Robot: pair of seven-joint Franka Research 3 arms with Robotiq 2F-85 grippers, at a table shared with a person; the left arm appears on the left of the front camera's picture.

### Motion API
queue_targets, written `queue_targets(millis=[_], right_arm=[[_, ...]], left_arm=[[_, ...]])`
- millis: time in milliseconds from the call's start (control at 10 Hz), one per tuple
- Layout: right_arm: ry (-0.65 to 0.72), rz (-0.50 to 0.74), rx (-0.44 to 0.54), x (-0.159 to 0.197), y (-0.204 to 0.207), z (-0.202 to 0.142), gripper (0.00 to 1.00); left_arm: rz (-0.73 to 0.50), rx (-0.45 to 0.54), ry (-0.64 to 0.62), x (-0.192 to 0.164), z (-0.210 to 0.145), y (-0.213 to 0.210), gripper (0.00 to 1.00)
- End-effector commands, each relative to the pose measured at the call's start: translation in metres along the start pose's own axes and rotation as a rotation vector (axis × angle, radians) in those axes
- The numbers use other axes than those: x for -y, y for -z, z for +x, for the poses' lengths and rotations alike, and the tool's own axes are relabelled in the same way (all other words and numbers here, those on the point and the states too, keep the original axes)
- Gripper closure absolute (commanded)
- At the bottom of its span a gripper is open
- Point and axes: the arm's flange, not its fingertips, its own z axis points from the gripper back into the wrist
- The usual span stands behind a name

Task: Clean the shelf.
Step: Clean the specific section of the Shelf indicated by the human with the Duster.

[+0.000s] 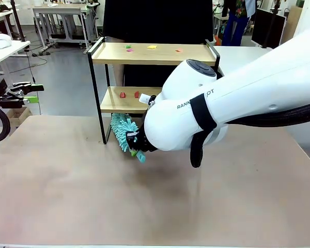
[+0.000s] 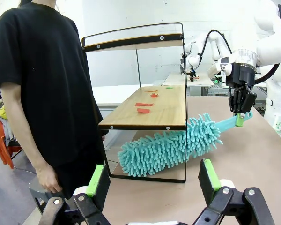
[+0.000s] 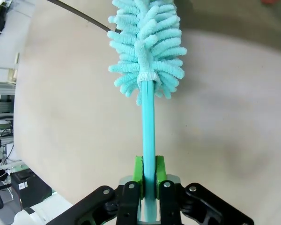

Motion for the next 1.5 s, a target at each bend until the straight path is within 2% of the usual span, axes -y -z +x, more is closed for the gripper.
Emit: queue_targets(millis=[0,500,900,1400], right_arm=[[0.037,0.011,0.087,-0.022,0.013,0.004,0.87],[0.142,-0.031,0.181,-0.054,0.049,0.019,0.87],[0.139,-0.030,0.187,-0.076,0.069,0.031,0.87],[0.153,-0.117,0.153,-0.084,0.095,0.029,0.87]], left_arm=[[-0.003,-0.008,0.006,0.001,0.001,0.000,0.00],[-0.003,-0.008,0.006,0.001,0.001,0.000,0.00],[-0.003,-0.008,0.006,0.001,0.001,0.000,0.00],[-0.003,-0.008,0.006,0.001,0.001,0.000,0.00]])
